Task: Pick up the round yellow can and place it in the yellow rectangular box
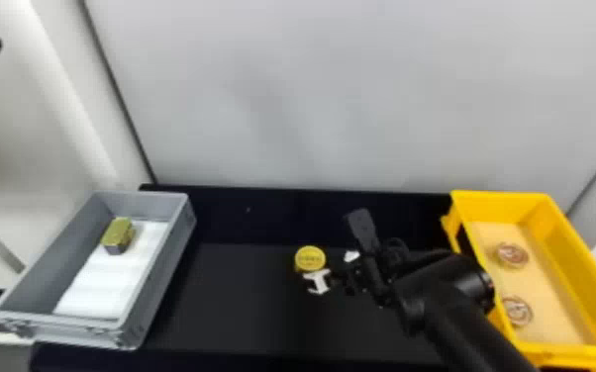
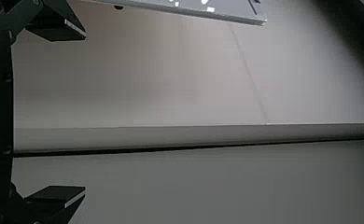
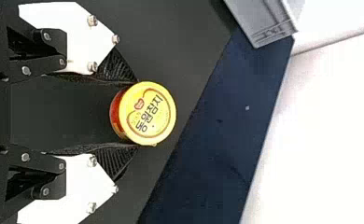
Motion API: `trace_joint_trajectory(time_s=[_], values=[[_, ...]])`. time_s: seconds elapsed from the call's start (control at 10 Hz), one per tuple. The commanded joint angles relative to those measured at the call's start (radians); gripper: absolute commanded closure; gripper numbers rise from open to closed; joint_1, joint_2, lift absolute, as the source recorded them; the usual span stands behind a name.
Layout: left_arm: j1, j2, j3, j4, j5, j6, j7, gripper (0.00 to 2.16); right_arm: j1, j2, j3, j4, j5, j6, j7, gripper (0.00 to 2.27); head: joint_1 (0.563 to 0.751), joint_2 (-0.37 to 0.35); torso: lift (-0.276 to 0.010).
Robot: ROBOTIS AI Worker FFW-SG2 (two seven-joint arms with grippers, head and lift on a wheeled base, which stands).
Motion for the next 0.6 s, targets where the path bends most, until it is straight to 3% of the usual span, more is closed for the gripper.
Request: trace_joint_trajectory(time_s=[0.0,0.5], values=[[0.004,0.003,0.004,-0.004,0.002,0.009,0.0,0.11,0.051,-0.027,-0.049,-0.209,0.031,0.084,0.002,0.65,0.694,0.054,0.0],[0.004,0.009,0.006,-0.01,-0.002,0.027,-0.002,0.11,0.163,-0.1,-0.243,-0.591,0.191,0.244,0.036,0.65,0.694,0.054,0.0]])
